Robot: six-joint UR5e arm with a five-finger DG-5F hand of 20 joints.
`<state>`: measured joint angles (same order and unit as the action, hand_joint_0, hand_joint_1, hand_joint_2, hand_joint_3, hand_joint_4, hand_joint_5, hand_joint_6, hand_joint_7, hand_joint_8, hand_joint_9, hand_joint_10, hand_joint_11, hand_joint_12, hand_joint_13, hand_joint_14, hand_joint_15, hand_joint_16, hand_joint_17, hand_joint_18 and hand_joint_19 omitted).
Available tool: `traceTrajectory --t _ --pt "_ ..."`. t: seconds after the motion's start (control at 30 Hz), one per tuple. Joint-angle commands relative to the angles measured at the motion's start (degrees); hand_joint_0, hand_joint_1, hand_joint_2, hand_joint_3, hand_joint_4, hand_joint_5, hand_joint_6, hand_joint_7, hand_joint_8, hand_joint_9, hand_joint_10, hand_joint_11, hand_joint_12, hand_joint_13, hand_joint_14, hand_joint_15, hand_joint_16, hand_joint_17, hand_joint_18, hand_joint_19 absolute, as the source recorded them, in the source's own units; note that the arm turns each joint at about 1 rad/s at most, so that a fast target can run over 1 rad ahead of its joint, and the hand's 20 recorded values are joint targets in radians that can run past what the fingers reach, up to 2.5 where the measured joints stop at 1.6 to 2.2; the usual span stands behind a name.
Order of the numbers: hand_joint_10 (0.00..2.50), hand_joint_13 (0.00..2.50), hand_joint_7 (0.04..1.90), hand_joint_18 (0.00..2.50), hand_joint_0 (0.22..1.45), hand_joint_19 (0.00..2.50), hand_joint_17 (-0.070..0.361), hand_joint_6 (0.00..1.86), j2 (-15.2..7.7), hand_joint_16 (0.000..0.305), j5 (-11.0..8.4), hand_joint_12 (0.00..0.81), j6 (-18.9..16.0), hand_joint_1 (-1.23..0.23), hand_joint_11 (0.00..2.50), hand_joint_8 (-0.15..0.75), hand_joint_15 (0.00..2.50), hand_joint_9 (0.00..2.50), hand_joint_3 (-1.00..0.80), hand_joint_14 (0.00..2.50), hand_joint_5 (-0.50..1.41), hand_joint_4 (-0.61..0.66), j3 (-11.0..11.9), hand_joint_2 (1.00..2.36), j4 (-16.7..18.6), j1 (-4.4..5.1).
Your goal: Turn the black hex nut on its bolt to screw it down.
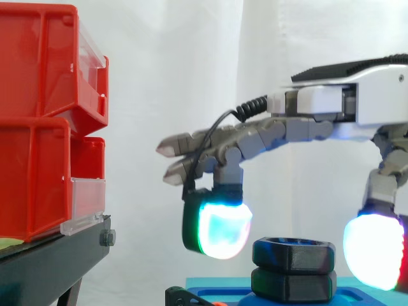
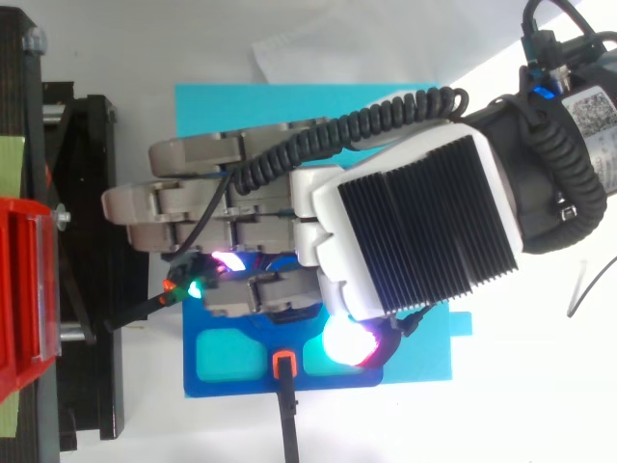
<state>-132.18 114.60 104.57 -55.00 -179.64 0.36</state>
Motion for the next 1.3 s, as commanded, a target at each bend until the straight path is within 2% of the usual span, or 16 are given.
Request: traceTrajectory --t 0.0,0.1,0.33,0.47,0.5,0.77,0.87,0.9,0.97,1.0,1.07,1.1,1.13,1.17,1.23,1.27 --pt "0.00 0.05 0.93 0.23 0.30 0.03 0.173 0.50 0.0 0.077 -0.08 0.413 -0.1 -0.48 0.00 0.282 0.00 0.23 -0.50 0.00 -0.24 0.22 2.8 1.00 -0.3 0.08" --pt "0.00 0.04 0.92 0.22 0.31 0.03 0.172 0.50 0.0 0.076 0.01 0.409 -0.1 -0.46 0.00 0.279 0.00 0.23 -0.50 0.00 -0.24 0.22 4.3 1.00 -2.1 0.17" --pt "0.00 0.03 0.91 0.21 0.32 0.04 0.169 0.50 1.2 0.075 1.15 0.402 -0.1 -0.45 0.00 0.271 0.00 0.22 -0.50 0.00 -0.24 0.21 4.5 1.00 -6.5 0.17" --pt "0.00 0.03 0.90 0.21 0.33 0.04 0.167 0.50 2.7 0.074 2.74 0.399 -0.1 -0.43 0.00 0.267 0.00 0.22 -0.50 0.00 -0.24 0.21 4.5 1.00 -8.4 -0.36" --pt "0.00 0.03 0.90 0.21 0.33 0.04 0.167 0.50 3.4 0.074 3.18 0.398 -0.1 -0.43 0.00 0.266 0.00 0.22 -0.50 0.00 -0.24 0.20 4.5 1.00 -10.2 -0.53" --pt "0.00 0.03 0.89 0.20 0.34 0.04 0.163 0.50 5.0 0.073 3.70 0.393 -0.6 -0.43 0.00 0.261 0.00 0.22 -0.50 0.00 -0.24 0.20 4.3 1.00 -13.9 -1.76" --pt "0.00 0.03 0.89 0.19 0.35 0.05 0.163 0.50 6.1 0.072 4.85 0.391 -0.8 -0.43 0.00 0.259 0.00 0.22 -0.50 0.00 -0.24 0.20 2.7 1.00 -14.4 -2.29" --pt "0.00 0.03 0.89 0.19 0.35 0.04 0.162 0.50 8.4 0.072 5.90 0.390 -0.8 -0.43 0.00 0.259 0.00 0.22 -0.50 0.00 -0.24 0.19 -1.1 1.00 -13.8 -2.64" --pt "0.00 0.03 0.89 0.19 0.35 0.04 0.162 0.50 9.9 0.072 6.08 0.388 -0.8 -0.43 0.00 0.258 0.00 0.22 -0.50 0.00 -0.24 0.19 -3.9 1.00 -12.6 -2.73" --pt "0.00 0.03 0.89 0.19 0.35 0.05 0.161 0.50 12.6 0.072 5.81 0.387 -0.9 -0.43 0.00 0.257 0.00 0.22 -0.50 0.00 -0.24 0.19 -7.9 1.00 -9.9 -2.73" --pt "0.00 0.03 0.89 0.19 0.35 0.04 0.161 0.50 15.2 0.072 5.29 0.386 -1.3 -0.43 0.00 0.257 0.00 0.22 -0.50 0.00 -0.24 0.19 -12.2 1.00 -6.3 -2.73" --pt "0.00 0.03 0.89 0.19 0.35 0.05 0.161 0.50 18.4 0.071 4.05 0.385 -2.5 -0.43 0.00 0.256 0.00 0.22 -0.50 0.00 -0.24 0.19 -17.5 1.00 -1.6 -2.73" --pt "0.00 0.03 0.89 0.19 0.35 0.04 0.160 0.50 20.2 0.071 3.35 0.385 -3.4 -0.44 0.00 0.256 0.00 0.22 -0.50 0.00 -0.24 0.19 -20.2 1.00 0.7 -2.64" --pt "0.00 0.03 0.89 0.19 0.35 0.04 0.160 0.50 22.9 0.071 1.95 0.385 -5.0 -0.44 0.00 0.257 0.00 0.23 -0.50 0.00 -0.24 0.19 -24.3 1.00 3.7 -2.38" --pt "0.00 0.03 0.89 0.19 0.36 0.05 0.160 0.50 25.0 0.071 0.63 0.384 -6.5 -0.44 0.00 0.257 0.00 0.23 -0.50 0.00 -0.24 0.20 -27.4 1.00 6.1 -2.29" --pt "0.00 0.03 0.89 0.19 0.36 0.05 0.159 0.50 27.0 0.071 -0.69 0.384 -7.9 -0.44 0.00 0.257 0.00 0.23 -0.50 0.00 -0.24 0.20 -30.2 1.00 8.0 -2.11"
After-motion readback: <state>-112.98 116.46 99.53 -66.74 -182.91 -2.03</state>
